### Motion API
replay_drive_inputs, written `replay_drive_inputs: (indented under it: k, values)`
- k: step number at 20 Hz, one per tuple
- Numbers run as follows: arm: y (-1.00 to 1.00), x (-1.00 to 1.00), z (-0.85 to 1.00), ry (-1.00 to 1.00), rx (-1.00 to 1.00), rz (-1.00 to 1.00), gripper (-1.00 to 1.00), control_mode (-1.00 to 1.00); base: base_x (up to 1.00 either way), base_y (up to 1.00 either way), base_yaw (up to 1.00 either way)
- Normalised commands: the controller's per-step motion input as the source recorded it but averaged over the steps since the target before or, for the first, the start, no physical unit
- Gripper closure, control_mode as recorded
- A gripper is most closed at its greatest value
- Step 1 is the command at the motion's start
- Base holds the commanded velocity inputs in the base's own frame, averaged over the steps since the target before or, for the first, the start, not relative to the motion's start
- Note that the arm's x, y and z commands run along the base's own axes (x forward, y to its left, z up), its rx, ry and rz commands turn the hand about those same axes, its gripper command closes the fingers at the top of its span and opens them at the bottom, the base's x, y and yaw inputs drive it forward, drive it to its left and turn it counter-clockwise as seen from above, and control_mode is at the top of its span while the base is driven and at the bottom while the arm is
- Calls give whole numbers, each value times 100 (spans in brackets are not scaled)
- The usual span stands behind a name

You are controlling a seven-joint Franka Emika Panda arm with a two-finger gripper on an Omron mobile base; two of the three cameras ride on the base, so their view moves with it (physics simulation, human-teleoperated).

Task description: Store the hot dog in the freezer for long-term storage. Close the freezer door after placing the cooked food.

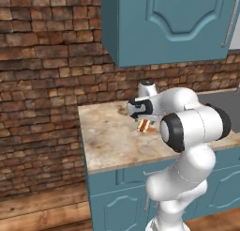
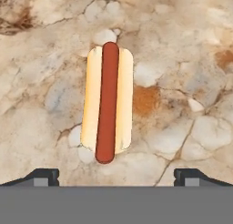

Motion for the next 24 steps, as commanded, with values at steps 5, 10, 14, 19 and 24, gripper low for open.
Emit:
replay_drive_inputs:
  k: [5,10,14,19,24]
  values:
    - [-1,24,-45,0,0,0,-100,-100,0,0,0]
    - [-4,32,-39,0,1,0,-100,-100,0,0,0]
    - [-8,19,-31,0,0,0,-100,-100,0,0,0]
    - [-7,18,-26,0,0,0,-100,-100,0,0,0]
    - [0,17,-28,0,0,0,-100,-100,0,0,0]
